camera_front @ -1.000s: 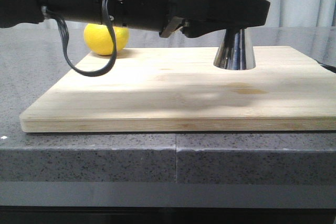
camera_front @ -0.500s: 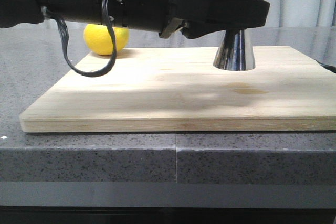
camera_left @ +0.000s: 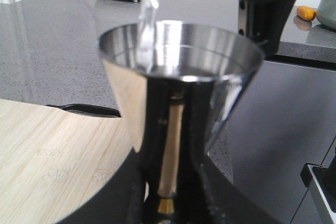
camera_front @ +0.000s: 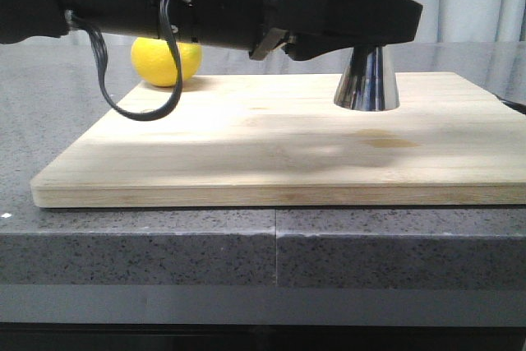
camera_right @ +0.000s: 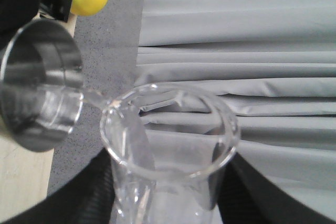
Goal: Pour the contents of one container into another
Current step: 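Tilt the beaker with the right gripper, pouring liquid into the jigger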
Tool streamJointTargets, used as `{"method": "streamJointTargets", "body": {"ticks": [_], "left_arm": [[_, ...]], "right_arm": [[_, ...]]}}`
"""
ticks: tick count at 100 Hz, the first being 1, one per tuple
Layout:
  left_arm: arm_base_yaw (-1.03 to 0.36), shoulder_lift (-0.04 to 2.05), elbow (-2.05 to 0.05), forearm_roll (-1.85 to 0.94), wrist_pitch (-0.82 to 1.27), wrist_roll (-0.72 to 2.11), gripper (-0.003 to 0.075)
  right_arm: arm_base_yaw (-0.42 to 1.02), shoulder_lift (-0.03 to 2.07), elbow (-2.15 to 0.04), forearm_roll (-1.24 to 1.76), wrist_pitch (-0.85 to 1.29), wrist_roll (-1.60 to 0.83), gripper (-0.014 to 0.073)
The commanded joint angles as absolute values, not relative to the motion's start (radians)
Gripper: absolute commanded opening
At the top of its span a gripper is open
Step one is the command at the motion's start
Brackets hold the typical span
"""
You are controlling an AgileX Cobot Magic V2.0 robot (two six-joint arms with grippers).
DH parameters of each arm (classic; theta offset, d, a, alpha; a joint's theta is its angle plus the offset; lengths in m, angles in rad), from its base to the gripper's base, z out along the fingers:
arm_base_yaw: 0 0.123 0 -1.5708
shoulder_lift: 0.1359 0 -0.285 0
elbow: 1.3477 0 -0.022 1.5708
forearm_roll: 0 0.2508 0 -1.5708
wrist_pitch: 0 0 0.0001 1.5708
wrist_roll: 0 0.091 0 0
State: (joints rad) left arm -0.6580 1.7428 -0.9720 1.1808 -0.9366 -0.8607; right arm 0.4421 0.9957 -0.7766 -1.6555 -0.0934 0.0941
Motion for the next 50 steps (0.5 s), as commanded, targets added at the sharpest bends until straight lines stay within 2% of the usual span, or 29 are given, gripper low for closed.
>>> {"method": "streamJointTargets", "body": {"ticks": [1,50], "left_arm": [[-0.662,1.687,-1.002,1.125,-0.997,-0.868,-0.0021],[-0.662,1.687,-1.002,1.125,-0.997,-0.868,-0.0021]], "right_arm": [[0.442,0.974,-0.816,-1.669,-0.070,0.089,0.0261],[0.442,0.974,-0.816,-1.702,-0.053,0.089,0.0261]]}}
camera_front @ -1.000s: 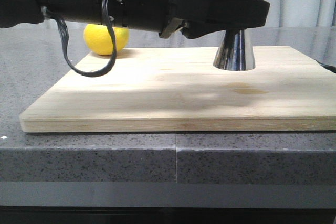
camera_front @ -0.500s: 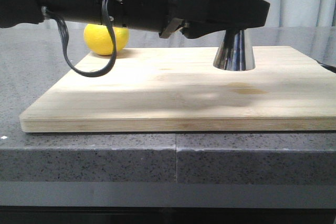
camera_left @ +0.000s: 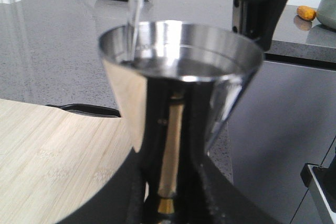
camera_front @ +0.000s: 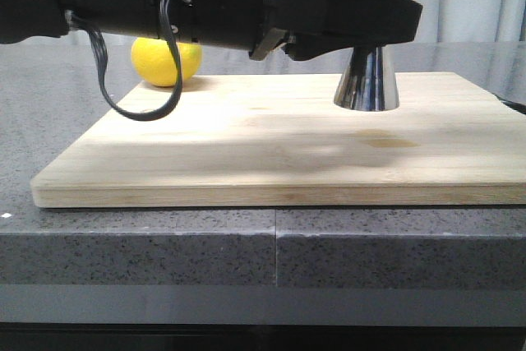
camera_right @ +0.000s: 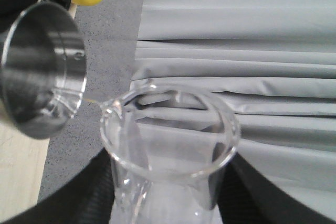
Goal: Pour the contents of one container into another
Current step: 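Tilt the beaker with the right gripper, pouring liquid into the jigger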
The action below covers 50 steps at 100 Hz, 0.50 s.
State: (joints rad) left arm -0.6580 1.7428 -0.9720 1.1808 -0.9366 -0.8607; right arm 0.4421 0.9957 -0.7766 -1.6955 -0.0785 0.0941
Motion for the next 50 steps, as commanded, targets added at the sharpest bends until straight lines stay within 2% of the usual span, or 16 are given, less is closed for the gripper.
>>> {"method": "streamJointTargets", "body": {"ticks": [1,50], "left_arm": [[-0.662,1.687,-1.002,1.125,-0.997,-0.868,-0.0021],[-0.662,1.687,-1.002,1.124,-0.997,-0.868,-0.0021]], "right_arm": [[0.442,0.974,-0.816,-1.702,-0.053,0.089,0.0261],[0.442,0.974,-0.816,-1.696,-0.128,0.171,0.0261]]}}
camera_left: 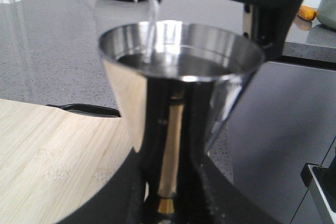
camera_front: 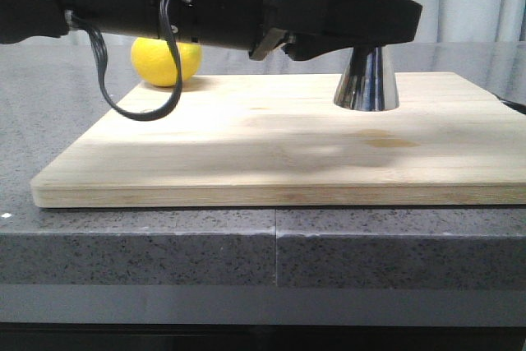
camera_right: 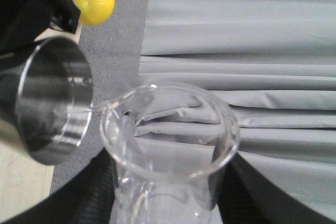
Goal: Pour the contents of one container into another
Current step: 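Tilt the beaker with the right gripper, pouring liquid into the jigger, then lower the empty beaker onto the board and open the right gripper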
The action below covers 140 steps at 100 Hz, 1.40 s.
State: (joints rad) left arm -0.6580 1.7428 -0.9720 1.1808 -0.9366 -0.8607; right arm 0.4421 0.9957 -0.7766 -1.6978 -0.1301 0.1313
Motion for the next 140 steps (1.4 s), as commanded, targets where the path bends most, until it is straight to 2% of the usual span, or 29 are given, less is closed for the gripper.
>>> {"method": "streamJointTargets", "body": {"ticks": [1,42,73,97,140], "left_arm": [[-0.662,1.687,-1.002,1.124,-0.997,-0.868,-0.0021],[-0.662,1.687,-1.002,1.122,-0.997,-0.868,-0.0021],[-0.662,1.687,-1.002,1.122,-0.997,-0.868,-0.0021],[-0.662,1.687,-1.002,1.122,-0.997,-0.868,-0.0021],[-0.659,1.687,-1.002,1.122,-0.997,-0.868,-0.0021]], "right_arm": [[0.442,0.974,-0.816,-1.696,-0.128,0.180,0.0261],[0.442,0.974,-0.816,-1.695,-0.115,0.475,0.0261],[0.442,0.974,-0.815,-1.694,-0.024,0.703,0.0261],[0.431,1.001,-0.815,-1.694,0.007,0.728,0.0261],[0.299,1.116,-0.850,-1.684,0.000,0.739,0.0261]]}}
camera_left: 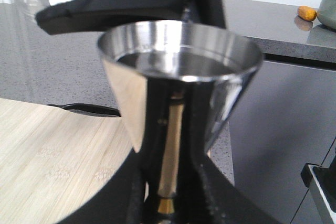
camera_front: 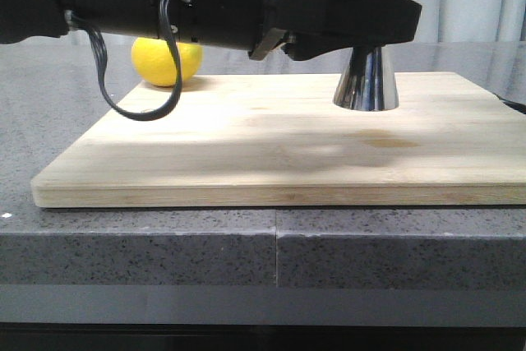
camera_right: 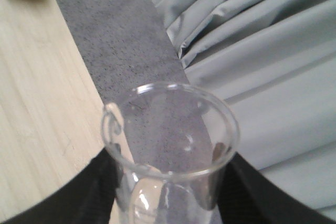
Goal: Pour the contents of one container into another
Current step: 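Lower the empty beaker onto the board and open the right gripper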
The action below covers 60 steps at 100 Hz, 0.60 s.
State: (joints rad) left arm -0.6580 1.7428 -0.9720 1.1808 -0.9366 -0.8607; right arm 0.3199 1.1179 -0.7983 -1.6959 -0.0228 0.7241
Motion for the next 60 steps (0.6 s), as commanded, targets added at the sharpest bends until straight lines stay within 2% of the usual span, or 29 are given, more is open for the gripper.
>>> {"method": "streamJointTargets", "body": {"ticks": [1,35,60], "left_arm": [[-0.659,1.687,-1.002,1.122,-0.997,-0.868,-0.0021],[-0.619,1.687,-1.002,1.122,-1.022,-0.868,-0.0021],[-0.589,1.687,-1.002,1.140,-1.030,-0.868,-0.0021]], "right_arm": [[0.296,1.119,-0.853,-1.681,0.008,0.743,0.0261],[0.268,1.225,-0.906,-1.636,0.014,0.914,0.0261],[0.176,1.322,-0.976,-1.571,-0.097,1.034,0.0261]]}}
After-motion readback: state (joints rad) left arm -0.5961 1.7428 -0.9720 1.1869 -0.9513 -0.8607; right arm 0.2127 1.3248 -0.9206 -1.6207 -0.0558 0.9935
